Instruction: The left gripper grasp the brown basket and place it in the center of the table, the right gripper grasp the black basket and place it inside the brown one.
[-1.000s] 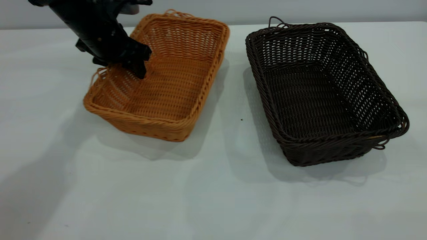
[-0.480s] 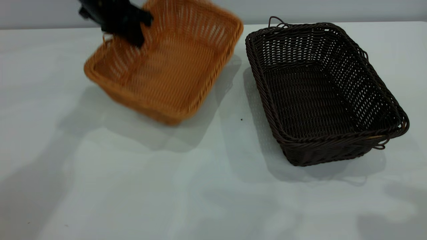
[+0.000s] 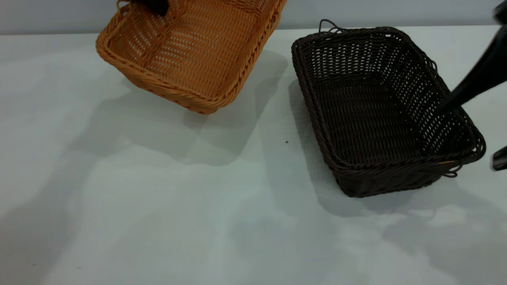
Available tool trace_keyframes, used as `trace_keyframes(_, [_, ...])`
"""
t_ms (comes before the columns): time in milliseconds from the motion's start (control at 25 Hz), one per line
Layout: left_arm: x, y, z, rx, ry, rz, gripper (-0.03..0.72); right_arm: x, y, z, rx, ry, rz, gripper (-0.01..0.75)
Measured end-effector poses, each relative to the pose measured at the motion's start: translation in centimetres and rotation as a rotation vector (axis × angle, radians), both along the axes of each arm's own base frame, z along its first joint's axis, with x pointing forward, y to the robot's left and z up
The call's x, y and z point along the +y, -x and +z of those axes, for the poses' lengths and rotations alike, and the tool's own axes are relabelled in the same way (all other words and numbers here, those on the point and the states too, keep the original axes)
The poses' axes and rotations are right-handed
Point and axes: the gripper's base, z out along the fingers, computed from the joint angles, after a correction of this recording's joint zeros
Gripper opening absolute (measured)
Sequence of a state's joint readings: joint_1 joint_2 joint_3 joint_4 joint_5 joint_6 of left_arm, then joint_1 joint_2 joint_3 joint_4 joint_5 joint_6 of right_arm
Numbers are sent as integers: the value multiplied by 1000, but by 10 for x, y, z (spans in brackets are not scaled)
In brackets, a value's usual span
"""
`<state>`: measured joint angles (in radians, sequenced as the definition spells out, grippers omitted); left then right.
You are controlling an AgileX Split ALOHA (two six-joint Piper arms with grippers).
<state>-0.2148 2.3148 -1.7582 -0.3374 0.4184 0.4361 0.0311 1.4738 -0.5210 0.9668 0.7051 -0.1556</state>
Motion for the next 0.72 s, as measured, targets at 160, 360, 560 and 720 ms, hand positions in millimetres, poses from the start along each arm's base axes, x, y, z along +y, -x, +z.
trace_keyframes(160, [0,-1,1,-8,9,7,82,14,-8,-22,43,-17,-22,561])
trace_keyframes(360, [0,-1,1,-13,14,12,82,27,-19,-51,66,-10,-79,561])
trace_keyframes(560, [0,-1,1,-14,14,12,82,26,-28,-78,102,-5,-184,561])
trace_keyframes(720, [0,-1,1,-14,13,11,82,27,-42,-97,109,-6,-231,561])
